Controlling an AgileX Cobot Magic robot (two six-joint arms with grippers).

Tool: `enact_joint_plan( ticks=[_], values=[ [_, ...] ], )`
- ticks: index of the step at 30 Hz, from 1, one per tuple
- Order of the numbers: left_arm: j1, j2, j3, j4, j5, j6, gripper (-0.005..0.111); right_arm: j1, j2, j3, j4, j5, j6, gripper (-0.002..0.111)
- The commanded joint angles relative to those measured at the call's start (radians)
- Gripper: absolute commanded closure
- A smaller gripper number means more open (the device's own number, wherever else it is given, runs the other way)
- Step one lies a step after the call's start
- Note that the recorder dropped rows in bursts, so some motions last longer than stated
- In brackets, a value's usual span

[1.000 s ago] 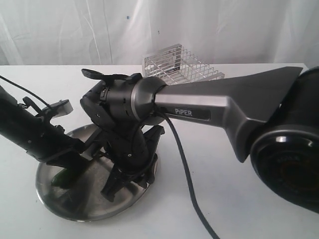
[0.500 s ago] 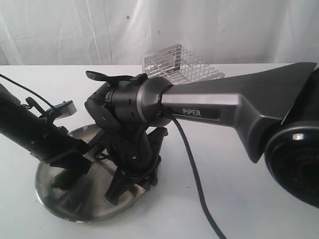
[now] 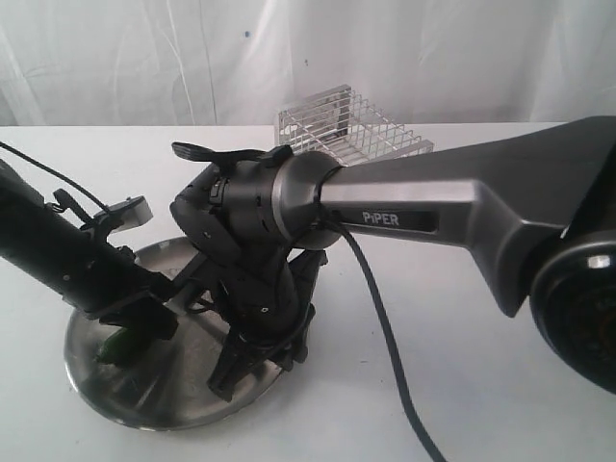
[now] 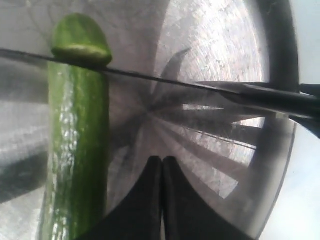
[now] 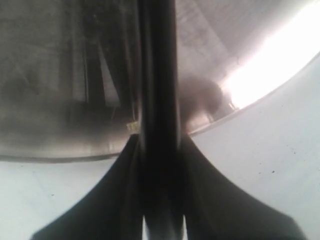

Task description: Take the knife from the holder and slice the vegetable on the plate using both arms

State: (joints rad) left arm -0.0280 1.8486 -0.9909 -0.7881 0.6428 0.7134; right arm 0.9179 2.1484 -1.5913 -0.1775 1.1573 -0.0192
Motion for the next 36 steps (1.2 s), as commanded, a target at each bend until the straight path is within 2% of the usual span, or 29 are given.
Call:
enact_joint_plan(
  ticks=[1, 10, 25, 36],
  values=[
    [0.015, 0.013, 0.005, 0.035, -0.101, -0.011, 0.107, -0.002, -0.022, 0.043, 0.02, 0.064, -0.03, 0.108],
    [0.015, 0.013, -0.004, 0.034, -0.101, -0.011, 0.107, -0.002, -0.047, 0.044, -0.005, 0.064, -0.046, 0.108],
    [0.017, -0.047, -0.149, 0.085, 0.015, -0.039, 0.107, -0.002, -0.057, 0.044, -0.016, 0.064, -0.054, 0.108],
    [0.017, -0.083, -0.151, 0.088, 0.054, -0.049, 0.107, -0.002, -0.057, 0.032, -0.061, 0.064, -0.054, 0.108]
  ],
)
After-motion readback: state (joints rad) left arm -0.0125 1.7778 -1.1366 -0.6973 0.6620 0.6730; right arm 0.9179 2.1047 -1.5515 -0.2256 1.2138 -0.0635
